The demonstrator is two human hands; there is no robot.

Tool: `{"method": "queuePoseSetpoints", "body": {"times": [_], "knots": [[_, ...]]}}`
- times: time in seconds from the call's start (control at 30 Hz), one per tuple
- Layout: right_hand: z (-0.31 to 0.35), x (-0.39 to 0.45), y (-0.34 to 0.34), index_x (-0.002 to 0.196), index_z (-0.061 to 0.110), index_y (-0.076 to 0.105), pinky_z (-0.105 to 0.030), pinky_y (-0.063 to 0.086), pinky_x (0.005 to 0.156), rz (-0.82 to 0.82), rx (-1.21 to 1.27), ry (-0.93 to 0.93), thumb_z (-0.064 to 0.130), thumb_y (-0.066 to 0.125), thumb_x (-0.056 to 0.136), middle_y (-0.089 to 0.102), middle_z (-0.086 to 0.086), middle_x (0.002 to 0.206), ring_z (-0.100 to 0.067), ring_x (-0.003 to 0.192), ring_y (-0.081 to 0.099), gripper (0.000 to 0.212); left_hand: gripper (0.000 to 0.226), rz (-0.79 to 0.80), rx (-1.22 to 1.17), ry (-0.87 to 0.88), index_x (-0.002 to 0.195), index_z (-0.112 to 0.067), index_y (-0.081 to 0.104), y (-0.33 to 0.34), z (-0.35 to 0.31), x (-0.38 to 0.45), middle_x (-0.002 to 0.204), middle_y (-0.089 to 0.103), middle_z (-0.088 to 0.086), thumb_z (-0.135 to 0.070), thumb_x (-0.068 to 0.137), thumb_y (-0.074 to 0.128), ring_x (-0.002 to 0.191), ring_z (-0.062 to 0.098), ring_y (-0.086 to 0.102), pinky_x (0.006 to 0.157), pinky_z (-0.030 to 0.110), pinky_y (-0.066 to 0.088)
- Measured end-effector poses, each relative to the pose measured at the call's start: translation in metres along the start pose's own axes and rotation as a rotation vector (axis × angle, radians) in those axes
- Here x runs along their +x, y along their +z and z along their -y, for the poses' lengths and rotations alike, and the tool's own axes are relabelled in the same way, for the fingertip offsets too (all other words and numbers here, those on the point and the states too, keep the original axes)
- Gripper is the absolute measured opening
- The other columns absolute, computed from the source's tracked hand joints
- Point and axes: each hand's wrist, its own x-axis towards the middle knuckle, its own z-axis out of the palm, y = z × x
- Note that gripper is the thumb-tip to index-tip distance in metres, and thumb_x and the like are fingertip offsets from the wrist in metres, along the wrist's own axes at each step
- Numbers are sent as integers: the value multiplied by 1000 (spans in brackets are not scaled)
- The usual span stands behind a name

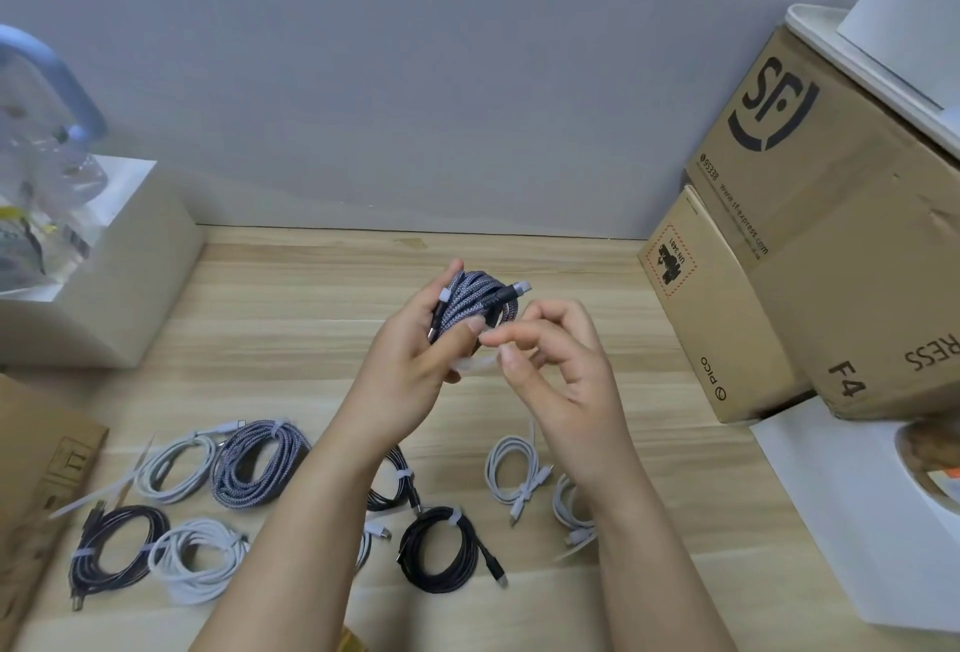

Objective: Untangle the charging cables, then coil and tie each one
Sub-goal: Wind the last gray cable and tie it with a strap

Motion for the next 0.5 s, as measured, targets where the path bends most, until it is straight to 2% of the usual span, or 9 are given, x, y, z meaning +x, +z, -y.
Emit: {"method": "queuePoseSetpoints", "body": {"times": [0.1, 0.2, 0.27, 0.37, 0.43, 0.5], "knots": [[1, 0, 1, 85, 29, 68, -19, 37, 92, 15, -81, -150, 52, 54, 86, 55, 16, 98, -11, 103, 52, 27, 51, 23, -58, -10, 140, -22, 38, 3, -3, -3, 98, 64, 1, -11, 93, 53, 81, 7, 59, 70, 22, 50], [6, 0, 4, 78, 25, 63, -32, 42, 92, 3, 26, -175, 59, 53, 81, 62, 15, 88, -13, 100, 57, 36, 47, 52, -129, -16, 138, -19, 42, 6, -5, -4, 104, 66, -8, -9, 93, 52, 92, 1, 62, 78, 16, 49], [8, -2, 4, 74, 24, 63, -37, 44, 90, -32, 66, -180, 59, 56, 80, 62, 12, 81, -14, 95, 58, 36, 45, 69, -136, -21, 132, -29, 44, 8, -5, -4, 105, 66, -5, -11, 92, 53, 92, 8, 61, 75, 22, 50], [12, -2, 3, 75, 22, 67, -38, 44, 85, -71, 121, -197, 55, 57, 83, 64, 15, 79, -16, 87, 58, 35, 45, 80, -130, -23, 123, -39, 42, 11, -4, -3, 97, 62, 4, -10, 91, 55, 82, 17, 55, 66, 29, 49], [16, -4, 2, 77, 21, 68, -39, 43, 82, -79, 121, -226, 51, 58, 84, 65, 19, 78, -14, 82, 56, 32, 48, 90, -115, -13, 122, -41, 42, 12, -2, -3, 93, 62, 4, -9, 90, 59, 79, 18, 54, 64, 29, 48], [18, -5, 3, 73, 23, 68, -35, 43, 77, -109, 139, -201, 41, 64, 83, 64, 18, 73, -15, 77, 55, 22, 53, 104, -96, -3, 129, -37, 41, 13, -1, -3, 88, 62, 3, -16, 85, 63, 73, 13, 53, 62, 26, 47]]}}
